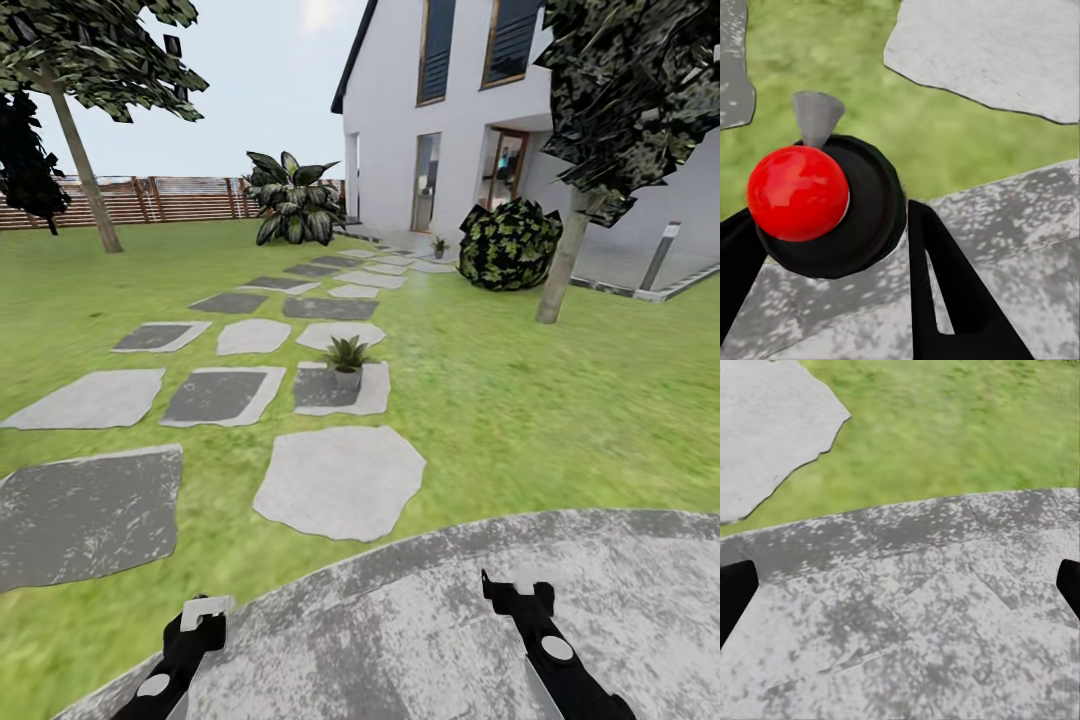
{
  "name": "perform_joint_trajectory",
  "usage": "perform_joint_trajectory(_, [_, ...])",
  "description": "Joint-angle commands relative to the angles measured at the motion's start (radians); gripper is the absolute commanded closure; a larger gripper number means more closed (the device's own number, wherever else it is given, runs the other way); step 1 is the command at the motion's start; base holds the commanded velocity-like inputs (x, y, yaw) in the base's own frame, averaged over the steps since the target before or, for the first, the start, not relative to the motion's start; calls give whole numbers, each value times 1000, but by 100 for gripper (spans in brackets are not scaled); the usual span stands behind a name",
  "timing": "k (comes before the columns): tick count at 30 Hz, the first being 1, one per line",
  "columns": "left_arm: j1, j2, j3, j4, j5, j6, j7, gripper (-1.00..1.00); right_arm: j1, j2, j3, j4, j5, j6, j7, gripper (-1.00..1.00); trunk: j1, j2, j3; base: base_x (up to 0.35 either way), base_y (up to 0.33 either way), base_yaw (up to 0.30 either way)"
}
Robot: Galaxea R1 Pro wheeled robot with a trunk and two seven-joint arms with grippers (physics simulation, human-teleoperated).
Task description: Pick up the pesticide atomizer in the garden and spray insectifuge to fully cover both potted plants in the garden.
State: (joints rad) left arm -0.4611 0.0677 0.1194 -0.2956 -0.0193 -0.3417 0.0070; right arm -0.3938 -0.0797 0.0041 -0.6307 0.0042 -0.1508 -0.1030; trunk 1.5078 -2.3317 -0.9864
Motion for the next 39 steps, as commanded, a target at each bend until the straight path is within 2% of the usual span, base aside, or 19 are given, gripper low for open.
perform_joint_trajectory(1, [-1, 0, 2, 1, -2, -3, 1, 100, 0, 0, 1, 0, 0, -3, -3, -100, 0, 0, -1, 245, 237, 0])
perform_joint_trajectory(16, [-1, 0, 2, 1, -2, -4, 1, 100, 0, 0, 1, 0, -1, -4, -3, -100, 0, 0, -1, 283, 177, 0])
perform_joint_trajectory(33, [-1, 0, 2, 1, -2, -5, 0, 100, 0, 0, 1, 0, -1, -4, -3, -100, 0, 0, -26, 294, 148, 0])
perform_joint_trajectory(39, [-1, 0, 1, 1, -2, -4, -1, 100, 0, 0, 1, 0, -1, -4, -3, -100, 0, 0, -28, 299, 138, 0])
